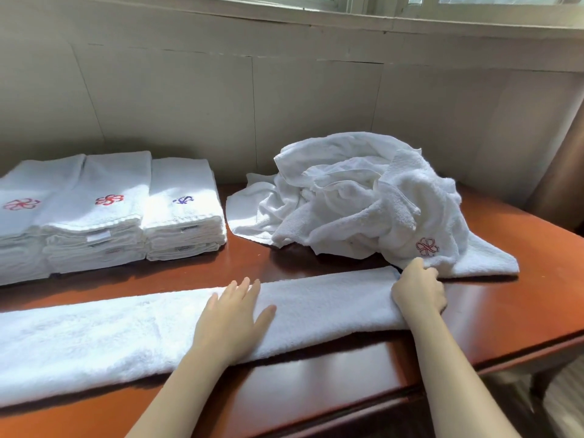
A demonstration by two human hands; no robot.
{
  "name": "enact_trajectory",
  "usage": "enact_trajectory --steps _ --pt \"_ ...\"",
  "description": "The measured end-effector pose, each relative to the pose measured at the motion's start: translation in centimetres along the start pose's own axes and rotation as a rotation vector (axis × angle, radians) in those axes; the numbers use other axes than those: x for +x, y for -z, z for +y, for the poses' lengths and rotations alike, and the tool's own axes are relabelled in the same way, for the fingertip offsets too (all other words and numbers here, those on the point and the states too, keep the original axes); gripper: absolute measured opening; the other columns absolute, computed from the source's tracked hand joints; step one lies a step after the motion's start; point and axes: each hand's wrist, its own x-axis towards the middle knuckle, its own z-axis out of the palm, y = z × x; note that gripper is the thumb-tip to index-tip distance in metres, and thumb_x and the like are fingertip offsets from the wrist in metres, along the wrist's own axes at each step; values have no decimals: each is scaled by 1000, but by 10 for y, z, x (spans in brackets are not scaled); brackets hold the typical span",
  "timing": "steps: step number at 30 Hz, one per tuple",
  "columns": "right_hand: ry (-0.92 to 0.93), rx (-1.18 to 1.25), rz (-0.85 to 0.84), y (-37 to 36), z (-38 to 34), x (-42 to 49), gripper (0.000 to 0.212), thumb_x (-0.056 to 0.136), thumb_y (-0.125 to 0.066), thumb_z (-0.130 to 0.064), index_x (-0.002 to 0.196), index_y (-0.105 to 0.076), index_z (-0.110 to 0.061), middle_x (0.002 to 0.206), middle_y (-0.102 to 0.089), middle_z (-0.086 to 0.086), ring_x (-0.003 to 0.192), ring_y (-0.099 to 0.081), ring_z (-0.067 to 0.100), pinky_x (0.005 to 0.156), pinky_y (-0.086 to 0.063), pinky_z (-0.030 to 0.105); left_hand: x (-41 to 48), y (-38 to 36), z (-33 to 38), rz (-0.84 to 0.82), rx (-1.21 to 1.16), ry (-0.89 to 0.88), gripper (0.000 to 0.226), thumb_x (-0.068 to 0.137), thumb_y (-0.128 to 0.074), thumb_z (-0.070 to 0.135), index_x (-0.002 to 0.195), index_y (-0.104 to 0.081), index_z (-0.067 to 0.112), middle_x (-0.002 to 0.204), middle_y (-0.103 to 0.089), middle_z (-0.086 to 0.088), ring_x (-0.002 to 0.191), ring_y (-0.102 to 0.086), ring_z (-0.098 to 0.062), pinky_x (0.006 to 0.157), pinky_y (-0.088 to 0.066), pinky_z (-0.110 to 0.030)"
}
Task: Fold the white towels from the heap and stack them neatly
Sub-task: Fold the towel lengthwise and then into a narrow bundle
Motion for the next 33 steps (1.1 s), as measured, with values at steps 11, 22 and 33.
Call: enact_trajectory --steps 11,22,33 --pt "978 -251 -357 -40 -109 -130 53 98 -26 -53 132 -43 -17 140 -40 5 134 -33 24 102 -31 37 -15 34 -36 -23 15 172 55 101 -30 40 152 -16 24 161 -4 -1 148 -3 -20 115 -7 -55" --pt "960 -183 -321 -72 -138 -144 49 99 -23 -51 142 -32 -29 146 -36 -5 136 -30 20 110 -21 49 -42 45 -142 9 -86 303 43 102 -26 38 142 -39 31 152 -34 4 142 -26 -17 115 -19 -42" --pt "986 36 -114 -67 -162 -134 16 89 -42 -8 90 -50 -21 92 -59 -4 91 -53 21 80 -34 31 -23 83 -182 -69 -156 72 6 94 -55 19 89 -53 21 90 -49 4 82 -45 -14 68 -33 -22"
